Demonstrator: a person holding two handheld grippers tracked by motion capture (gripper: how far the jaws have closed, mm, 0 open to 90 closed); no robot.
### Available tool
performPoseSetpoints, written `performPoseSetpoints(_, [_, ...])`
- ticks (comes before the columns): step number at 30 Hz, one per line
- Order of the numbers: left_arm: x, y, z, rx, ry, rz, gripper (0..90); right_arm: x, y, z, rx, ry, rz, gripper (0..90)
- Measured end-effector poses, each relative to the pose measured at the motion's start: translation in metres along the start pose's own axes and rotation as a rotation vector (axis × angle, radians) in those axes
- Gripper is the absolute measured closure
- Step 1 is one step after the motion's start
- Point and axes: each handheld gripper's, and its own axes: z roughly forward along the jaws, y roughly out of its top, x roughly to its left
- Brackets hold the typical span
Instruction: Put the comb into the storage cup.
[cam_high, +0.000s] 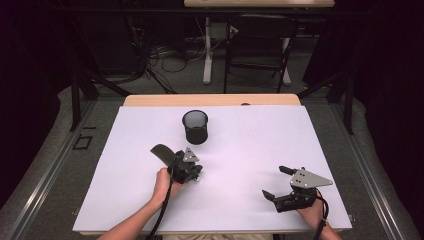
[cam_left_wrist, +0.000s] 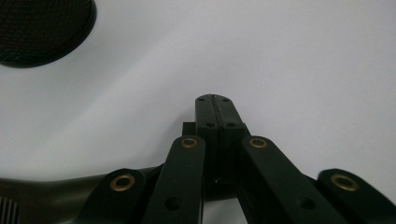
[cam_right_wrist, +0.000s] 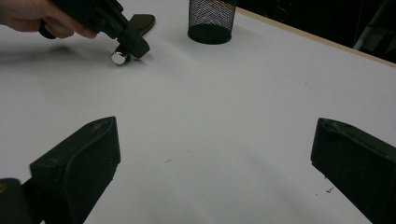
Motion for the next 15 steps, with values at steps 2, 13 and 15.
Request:
performPoseSetpoints(2, [-0.0004,-0.0014,-0.002,-0.004,0.007,0.0,90.0,0.0004,0.0,0.0005,0.002,-0.002,0.003,1.2])
performPoseSetpoints(13, [0.0001,-0.0063,-0.0087,0.016,0.006,0.012,90.0,0.0007,0.0001,0.0006,0.006,-0.005,-0.001,1.2])
performPoseSetpoints(15, [0.0008,-0.007,-0.0089,0.023,0.001,0.016,90.0,0.0007,0.0002,0.0007,0.006,-0.004,-0.001,1.2])
